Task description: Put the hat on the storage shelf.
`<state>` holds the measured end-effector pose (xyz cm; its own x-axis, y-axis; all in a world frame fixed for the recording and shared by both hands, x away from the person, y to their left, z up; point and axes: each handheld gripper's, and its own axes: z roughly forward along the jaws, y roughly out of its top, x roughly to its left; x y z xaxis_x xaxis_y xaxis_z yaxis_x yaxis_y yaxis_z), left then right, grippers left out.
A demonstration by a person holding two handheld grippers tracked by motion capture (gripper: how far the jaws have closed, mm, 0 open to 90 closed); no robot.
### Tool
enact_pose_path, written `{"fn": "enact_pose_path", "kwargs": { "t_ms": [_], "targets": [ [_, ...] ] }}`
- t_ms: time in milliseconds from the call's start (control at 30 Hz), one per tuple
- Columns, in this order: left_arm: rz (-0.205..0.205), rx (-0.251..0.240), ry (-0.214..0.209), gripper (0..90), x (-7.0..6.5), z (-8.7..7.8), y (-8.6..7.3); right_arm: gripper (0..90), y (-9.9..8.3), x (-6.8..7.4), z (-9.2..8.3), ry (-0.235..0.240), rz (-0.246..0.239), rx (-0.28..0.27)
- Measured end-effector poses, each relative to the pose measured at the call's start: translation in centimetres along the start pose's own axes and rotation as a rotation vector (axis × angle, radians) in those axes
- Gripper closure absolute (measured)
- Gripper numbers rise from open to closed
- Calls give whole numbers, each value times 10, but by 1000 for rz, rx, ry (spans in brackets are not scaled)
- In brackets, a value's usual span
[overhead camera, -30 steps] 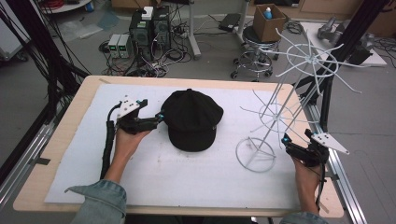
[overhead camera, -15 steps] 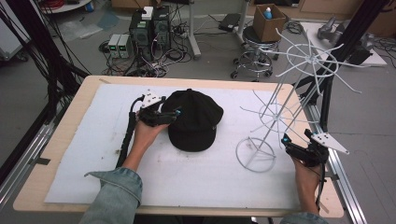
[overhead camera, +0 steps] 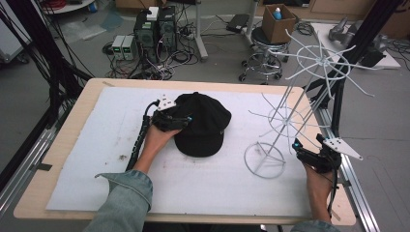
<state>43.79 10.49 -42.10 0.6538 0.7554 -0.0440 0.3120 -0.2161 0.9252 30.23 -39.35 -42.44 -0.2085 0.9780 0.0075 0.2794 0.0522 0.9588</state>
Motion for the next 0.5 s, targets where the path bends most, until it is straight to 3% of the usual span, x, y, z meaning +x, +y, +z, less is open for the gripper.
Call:
{"fn": "enact_pose_path", "kwargs": {
  "t_ms": [67, 133, 167, 200, 300, 500],
  "targets": [
    [4, 2, 6, 515, -1, 0, 0, 117, 0, 0, 0, -2, 4, -2],
    [-6, 7, -2, 552, 0, -1, 1, 117, 0, 0, 0, -1, 5, -1],
    [-15, 14, -6, 646, 2, -1, 0, 117, 0, -1, 0, -2, 7, 1],
    [-24, 21, -4, 679, 3, -2, 0, 117, 0, 0, 0, -1, 8, 0],
    [-32, 27, -8, 733, 3, -3, 1, 117, 0, 0, 0, -1, 5, -3],
    [1, 13, -6, 845, -2, -5, 4, 118, 0, 0, 0, 0, 9, 2]
  ]
}}
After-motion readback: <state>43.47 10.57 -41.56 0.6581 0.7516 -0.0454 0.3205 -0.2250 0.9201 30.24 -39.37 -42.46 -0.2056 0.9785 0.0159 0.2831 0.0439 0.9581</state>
